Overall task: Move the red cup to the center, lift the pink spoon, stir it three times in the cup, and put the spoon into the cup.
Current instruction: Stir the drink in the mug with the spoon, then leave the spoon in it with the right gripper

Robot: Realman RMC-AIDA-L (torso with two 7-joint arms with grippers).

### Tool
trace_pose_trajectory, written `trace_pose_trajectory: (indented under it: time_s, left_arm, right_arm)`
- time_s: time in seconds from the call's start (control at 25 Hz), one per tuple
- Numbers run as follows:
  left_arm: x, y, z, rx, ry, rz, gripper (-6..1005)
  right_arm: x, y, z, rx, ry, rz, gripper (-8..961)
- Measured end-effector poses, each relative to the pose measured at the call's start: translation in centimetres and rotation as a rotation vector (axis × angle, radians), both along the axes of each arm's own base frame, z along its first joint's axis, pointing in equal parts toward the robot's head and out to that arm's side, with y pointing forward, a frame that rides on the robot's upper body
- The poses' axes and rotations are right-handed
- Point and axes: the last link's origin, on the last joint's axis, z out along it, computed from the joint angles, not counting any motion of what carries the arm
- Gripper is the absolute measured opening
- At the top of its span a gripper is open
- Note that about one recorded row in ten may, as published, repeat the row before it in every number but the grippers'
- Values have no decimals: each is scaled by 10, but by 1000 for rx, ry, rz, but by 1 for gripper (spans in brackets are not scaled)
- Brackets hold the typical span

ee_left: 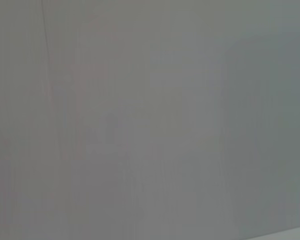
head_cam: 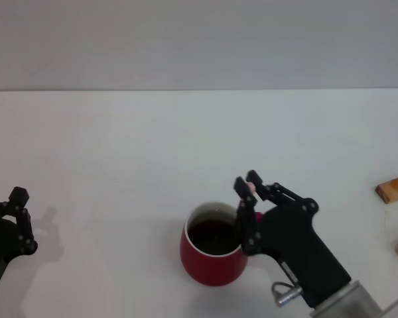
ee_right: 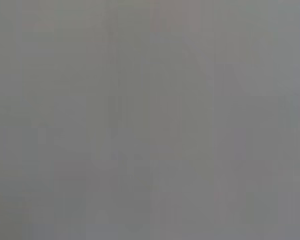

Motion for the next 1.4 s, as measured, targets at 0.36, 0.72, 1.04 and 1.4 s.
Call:
trace_pose_trajectory:
  time_s: [0.36,0.72,1.04,1.4]
  left_arm:
    - [1,0,1,11,-6,-6,-1]
    - [2,0,0,5,-5,-12,-1]
    - [2,-2,0,2,-6,-12,-1]
    - [2,-2,-1,0,-13,-11,-1]
  right_arm:
    - [-1,-28,-5,-35,42,-28,25]
    - [-17,-33,-14,-96,53,42,25]
    - [-22,-13,-15,-95,21,88,26]
    - [-8,9,-2,-12,-10,49,26]
